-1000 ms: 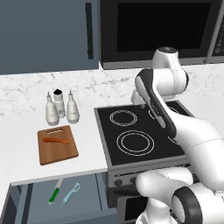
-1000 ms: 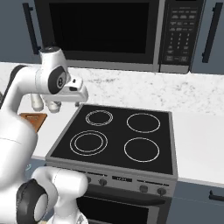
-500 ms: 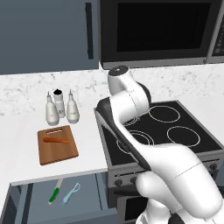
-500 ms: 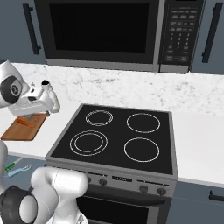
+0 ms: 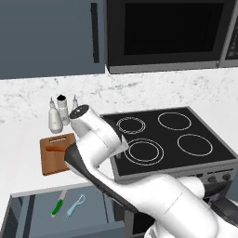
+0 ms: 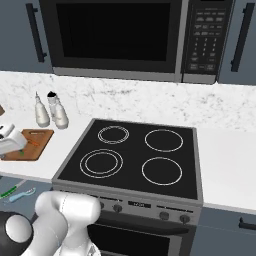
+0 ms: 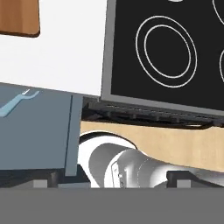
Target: Place the appropriate cutting tool for cutting the carrot skin on the cutting board.
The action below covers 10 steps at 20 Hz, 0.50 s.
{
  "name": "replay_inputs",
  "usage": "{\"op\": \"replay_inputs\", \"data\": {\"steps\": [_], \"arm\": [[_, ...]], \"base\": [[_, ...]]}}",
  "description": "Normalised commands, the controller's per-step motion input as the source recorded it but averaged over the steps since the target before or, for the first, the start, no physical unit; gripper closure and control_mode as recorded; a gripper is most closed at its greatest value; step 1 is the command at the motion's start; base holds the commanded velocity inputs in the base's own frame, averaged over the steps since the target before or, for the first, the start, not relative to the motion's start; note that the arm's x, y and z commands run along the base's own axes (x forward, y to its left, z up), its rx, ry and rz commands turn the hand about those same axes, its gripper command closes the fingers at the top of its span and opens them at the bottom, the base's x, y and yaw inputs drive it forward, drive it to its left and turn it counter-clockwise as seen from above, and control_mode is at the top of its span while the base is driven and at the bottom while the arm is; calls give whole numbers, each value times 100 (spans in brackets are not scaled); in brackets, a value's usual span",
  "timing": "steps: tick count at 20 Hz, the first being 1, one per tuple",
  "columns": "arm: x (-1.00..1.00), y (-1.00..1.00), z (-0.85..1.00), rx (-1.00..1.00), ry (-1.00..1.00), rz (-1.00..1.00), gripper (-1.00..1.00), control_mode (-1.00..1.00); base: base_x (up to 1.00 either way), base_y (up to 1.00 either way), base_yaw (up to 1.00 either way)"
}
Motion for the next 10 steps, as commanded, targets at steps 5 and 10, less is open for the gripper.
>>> {"op": "replay_inputs", "data": {"steps": [5, 10], "arm": [[-11, 95, -78, 0, 13, -2, -100, -100], [1, 49, -96, 4, 10, 0, -100, -100]], "base": [[0, 0, 0], [0, 0, 0]]}}
